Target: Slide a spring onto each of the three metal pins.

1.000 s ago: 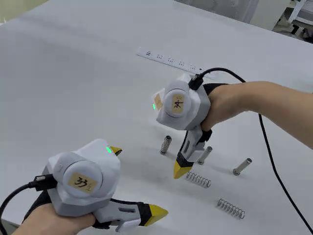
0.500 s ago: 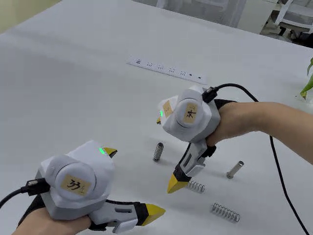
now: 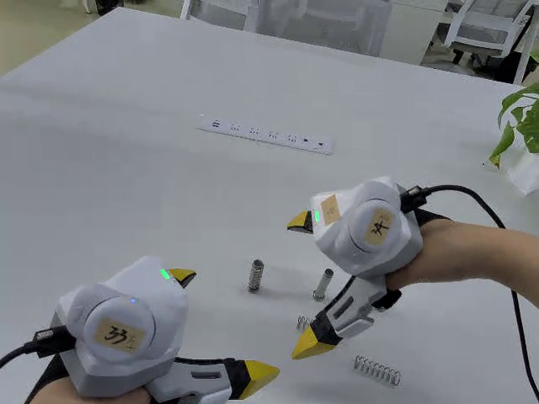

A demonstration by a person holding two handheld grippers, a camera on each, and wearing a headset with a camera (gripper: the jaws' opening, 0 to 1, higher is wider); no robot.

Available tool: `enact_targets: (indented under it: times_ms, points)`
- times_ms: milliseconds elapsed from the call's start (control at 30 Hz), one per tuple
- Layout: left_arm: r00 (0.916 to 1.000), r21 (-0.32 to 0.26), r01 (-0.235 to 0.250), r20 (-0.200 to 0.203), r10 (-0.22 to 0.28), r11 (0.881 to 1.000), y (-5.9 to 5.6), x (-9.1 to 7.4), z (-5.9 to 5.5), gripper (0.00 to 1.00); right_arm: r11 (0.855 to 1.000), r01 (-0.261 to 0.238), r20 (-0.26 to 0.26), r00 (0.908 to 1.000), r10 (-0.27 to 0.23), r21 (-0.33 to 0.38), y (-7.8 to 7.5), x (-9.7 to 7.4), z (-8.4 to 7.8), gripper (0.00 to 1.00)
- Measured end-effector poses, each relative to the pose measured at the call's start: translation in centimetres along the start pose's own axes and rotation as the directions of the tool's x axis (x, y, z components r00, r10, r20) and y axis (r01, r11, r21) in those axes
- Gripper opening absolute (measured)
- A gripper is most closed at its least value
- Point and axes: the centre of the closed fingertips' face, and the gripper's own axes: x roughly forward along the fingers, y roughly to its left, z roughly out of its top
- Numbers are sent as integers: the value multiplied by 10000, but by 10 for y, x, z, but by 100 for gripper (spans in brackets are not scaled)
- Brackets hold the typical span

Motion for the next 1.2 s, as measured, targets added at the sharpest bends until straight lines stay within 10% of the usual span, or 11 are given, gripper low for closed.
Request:
enact_targets:
  times_ms: [600,1200]
  points:
    - [9987,343,411,-308,-400,9986,-9,2,-3,89,9668,1369,608,9863,-1532,2158,17,-47,-46,99]
    - [9962,602,845,-258,-831,9946,-15,8,5,87,8874,2147,842,9590,-2708,4080,43,-78,-87,99]
